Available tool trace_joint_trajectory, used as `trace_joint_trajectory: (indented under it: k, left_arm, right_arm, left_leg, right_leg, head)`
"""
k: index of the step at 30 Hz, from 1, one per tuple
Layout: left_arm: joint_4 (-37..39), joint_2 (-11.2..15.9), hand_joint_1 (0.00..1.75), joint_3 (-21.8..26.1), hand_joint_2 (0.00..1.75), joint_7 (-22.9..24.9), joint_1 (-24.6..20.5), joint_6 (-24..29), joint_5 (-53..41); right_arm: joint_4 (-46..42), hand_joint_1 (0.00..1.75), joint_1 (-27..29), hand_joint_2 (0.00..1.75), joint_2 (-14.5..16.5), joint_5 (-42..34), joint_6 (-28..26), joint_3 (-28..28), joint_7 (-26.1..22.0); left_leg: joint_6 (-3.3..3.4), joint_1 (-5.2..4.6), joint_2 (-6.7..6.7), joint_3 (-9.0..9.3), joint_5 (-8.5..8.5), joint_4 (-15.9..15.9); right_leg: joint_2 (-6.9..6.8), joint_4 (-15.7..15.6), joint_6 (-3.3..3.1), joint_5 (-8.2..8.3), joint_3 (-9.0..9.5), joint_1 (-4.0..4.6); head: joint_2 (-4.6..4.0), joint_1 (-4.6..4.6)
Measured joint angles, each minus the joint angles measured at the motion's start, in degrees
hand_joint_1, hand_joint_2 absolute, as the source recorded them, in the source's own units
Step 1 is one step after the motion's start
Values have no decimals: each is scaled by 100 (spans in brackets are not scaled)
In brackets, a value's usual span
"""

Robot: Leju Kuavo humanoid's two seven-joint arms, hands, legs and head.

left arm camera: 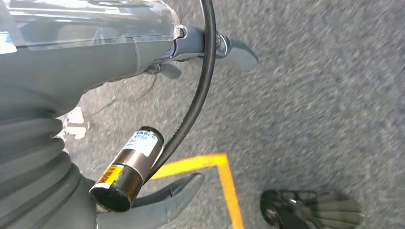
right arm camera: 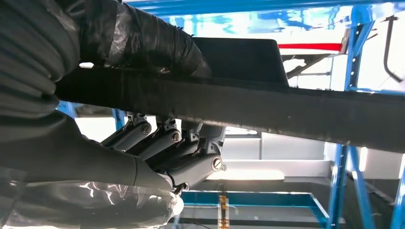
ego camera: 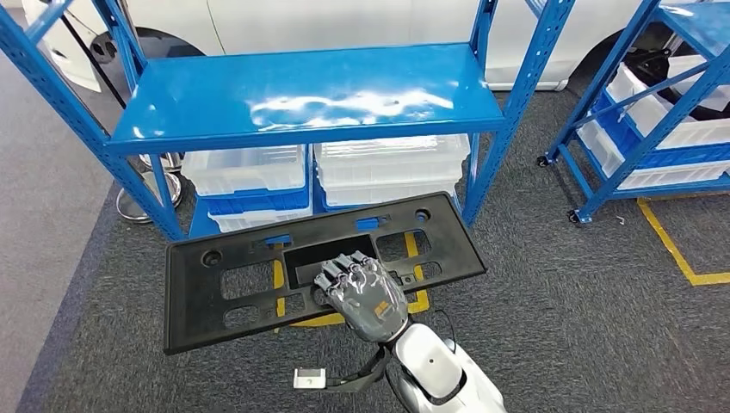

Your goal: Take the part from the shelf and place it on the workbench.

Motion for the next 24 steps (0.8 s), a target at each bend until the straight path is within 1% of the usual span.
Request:
trace_joint_trajectory:
  k: [1,2,3,4,5,6,7,8,9,10,11,12,13,14,15,16,17,18,19,20,21,22,23,24]
  left_arm:
    - [0,1,0,1,175,2,3,2,-16]
    - [-1,1,0,2,175,3,3,2,-32]
    - [-1,3,0,4,175,2,2,2,-46]
    - [-2,5,0,9,175,1,1,2,-57]
    - [-4,8,0,17,175,-1,0,3,-60]
    - [-7,10,0,26,175,-3,-3,4,-63]
    - [-10,11,0,34,175,-5,-10,4,-64]
    - [-13,11,0,39,175,-7,-18,6,-66]
    - [-14,11,0,42,175,-8,-25,8,-66]
    - [-15,11,0,45,175,-10,-27,10,-66]
    - [-15,11,0,48,175,-11,-27,13,-66]
    - [-15,10,0,53,175,-13,-23,14,-66]
    - [-15,8,0,60,175,-13,-22,14,-66]
    - [-16,7,0,67,175,-12,-22,13,-66]
    - [-16,7,0,74,175,-11,-22,13,-66]
    - [-17,7,0,79,175,-10,-24,14,-66]
    - [-17,9,0,83,175,-8,-24,15,-66]
    - [-17,9,0,86,175,-6,-22,17,-66]
    - [-17,9,0,88,175,0,-19,18,-66]
    - [-17,9,0,91,175,5,-17,19,-67]
    - [-17,9,0,93,175,10,-15,19,-70]
    - [-17,8,0,94,175,16,-16,19,-75]
    - [-17,4,0,95,175,19,-16,19,-84]
    - [-17,-1,0,96,175,20,-17,19,-97]
  right_arm:
    - [3,166,4,175,4,-2,4,0,0]
    - [7,166,8,175,4,-3,10,0,0]
    - [12,166,13,175,4,-5,19,0,-1]
    - [17,166,19,175,4,-9,27,0,-1]
    - [20,166,24,175,4,-13,33,0,-1]
    - [20,166,27,175,5,-15,37,0,-1]
    - [19,166,30,175,8,-17,38,0,0]
    - [17,166,30,175,11,-18,38,-1,0]
    - [15,166,32,175,15,-19,38,-1,1]
    - [14,166,33,175,18,-21,39,-2,1]
    - [14,166,33,175,20,-22,40,-3,1]
    - [15,166,35,175,21,-24,42,-3,0]
    - [16,166,36,175,21,-26,46,-4,-1]
    - [17,166,38,175,20,-28,50,-7,-1]
    - [19,166,41,175,19,-31,54,-8,-1]
    - [20,166,42,175,17,-33,57,-10,-1]
    - [22,166,43,175,17,-36,58,-11,-1]
    - [26,166,44,175,17,-37,59,-11,-1]
    - [32,166,46,175,17,-38,59,-11,-1]
    - [39,166,47,175,17,-39,60,-11,-2]
    - [45,166,48,175,17,-39,61,-11,-2]
    - [49,166,46,175,18,-40,61,-11,-4]
    - [50,166,40,175,20,-40,63,-11,-6]
    - [49,166,33,175,25,-43,65,-12,-12]
  left_leg:
    - [-15,2,-1,-78,-299,360]
    - [-34,4,0,-136,-492,726]
    - [-52,6,0,-148,-537,1010]
    - [-66,9,0,-78,-430,1117]
    - [-74,12,0,82,-254,1033]
    - [-78,18,0,339,-116,757]
    - [-78,18,-1,617,-91,396]
    - [-72,8,-5,881,-160,24]
    - [-44,-5,-14,1063,-268,-248]
    - [-12,-22,-23,1132,-350,-392]
    - [33,-38,-31,1147,-365,-450]
    - [89,-36,-34,1110,-332,-451]
    - [136,-29,-22,1064,-279,-460]
    - [192,-19,-9,1014,-213,-467]
    - [241,-6,6,952,-139,-479]
    - [276,-3,20,874,-66,-479]
    - [297,-4,23,786,7,-475]
    - [302,-6,26,694,78,-469]
    - [297,-7,27,597,147,-460]
    - [288,-8,28,502,213,-451]
    - [273,-8,29,412,276,-444]
    - [257,-8,28,336,335,-438]
    - [234,-12,25,275,391,-433]
    - [206,-15,23,236,440,-431]
  right_leg:
    - [0,5,-21,69,-94,3]
    - [-4,26,-25,132,-191,9]
    - [-10,58,-22,192,-297,13]
    - [-14,100,-13,245,-408,12]
    - [-16,152,2,291,-521,8]
    - [-16,217,25,332,-628,2]
    - [-15,280,50,362,-719,0]
    - [-14,339,75,384,-787,2]
    - [-15,383,101,404,-825,8]
    - [-18,402,126,431,-844,14]
    - [-22,404,153,472,-850,13]
    - [-24,391,188,521,-856,16]
    - [-15,392,223,526,-873,8]
    - [-4,446,255,429,-910,0]
    - [8,595,287,215,-970,-7]
    - [18,855,312,-89,-1046,-22]
    - [20,1201,333,-395,-1127,-27]
    - [20,1560,349,-605,-1188,-33]
    - [21,1836,359,-671,-1201,-38]
    - [21,1954,360,-597,-1135,-43]
    - [21,1863,347,-443,-963,-45]
    - [23,1584,322,-298,-694,-44]
    - [26,1164,283,-256,-354,-33]
    - [29,716,246,-301,-35,-17]
  head:
    - [0,-2]
    - [0,-4]
    - [0,-4]
    - [0,-5]
    - [0,-5]
    - [0,-6]
    - [0,-7]
    - [0,-7]
    - [0,-4]
    - [0,-1]
    - [0,2]
    - [0,7]
    - [0,6]
    - [0,8]
    - [0,9]
    - [0,9]
    - [0,11]
    - [0,10]
    - [0,11]
    - [0,10]
    - [0,10]
    - [0,10]
    - [0,10]
    - [0,8]
